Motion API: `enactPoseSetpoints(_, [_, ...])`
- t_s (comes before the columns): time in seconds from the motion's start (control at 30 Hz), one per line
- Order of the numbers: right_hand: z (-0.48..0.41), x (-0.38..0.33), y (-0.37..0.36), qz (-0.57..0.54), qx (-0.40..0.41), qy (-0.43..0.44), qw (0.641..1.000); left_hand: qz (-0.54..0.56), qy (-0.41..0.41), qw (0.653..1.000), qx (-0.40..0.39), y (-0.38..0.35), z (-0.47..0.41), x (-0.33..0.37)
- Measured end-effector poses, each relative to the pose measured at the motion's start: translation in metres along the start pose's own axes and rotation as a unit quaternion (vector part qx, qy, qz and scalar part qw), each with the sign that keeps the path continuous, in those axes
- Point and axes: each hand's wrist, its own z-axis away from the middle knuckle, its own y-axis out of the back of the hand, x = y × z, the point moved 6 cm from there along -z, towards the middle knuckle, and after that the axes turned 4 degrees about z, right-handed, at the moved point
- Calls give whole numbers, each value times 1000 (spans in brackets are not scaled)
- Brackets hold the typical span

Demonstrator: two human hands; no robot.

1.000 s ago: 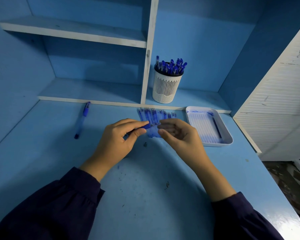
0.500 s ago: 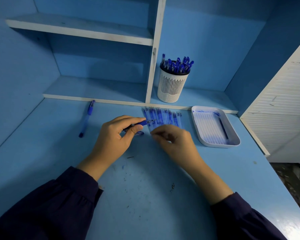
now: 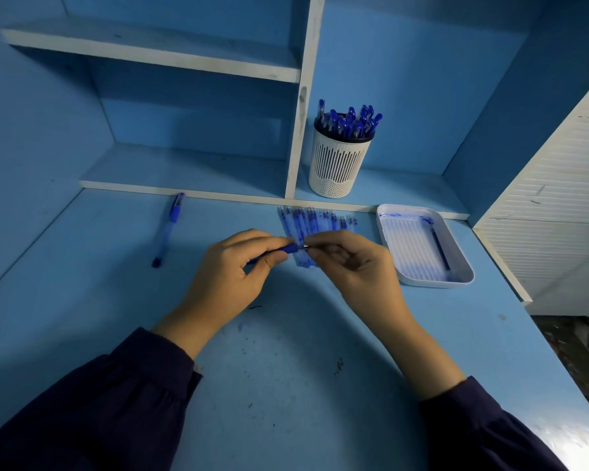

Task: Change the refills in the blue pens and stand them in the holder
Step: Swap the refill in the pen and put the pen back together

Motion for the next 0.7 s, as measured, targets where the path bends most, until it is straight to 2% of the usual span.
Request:
enactPoseSetpoints(0.2, [-1, 2, -1, 96, -16, 9, 995, -11, -11, 1000, -17, -1, 0, 2])
enactPoseSetpoints(0.33, [-3, 1, 3, 40, -50, 1, 998, -5, -10, 1000, -18, -3, 0, 3])
enactPoseSetpoints(0.5, [-2, 3, 5, 70, -48, 20, 996, -10, -15, 1000, -17, -2, 0, 4])
enactPoseSetpoints(0.6, [-3, 5, 7, 18, -53, 0, 998, -16, -16, 1000, -13, -1, 0, 4])
enactPoseSetpoints(0.7, [-3, 4, 5, 15, -60, 8, 998, -16, -11, 1000, -13, -2, 0, 3])
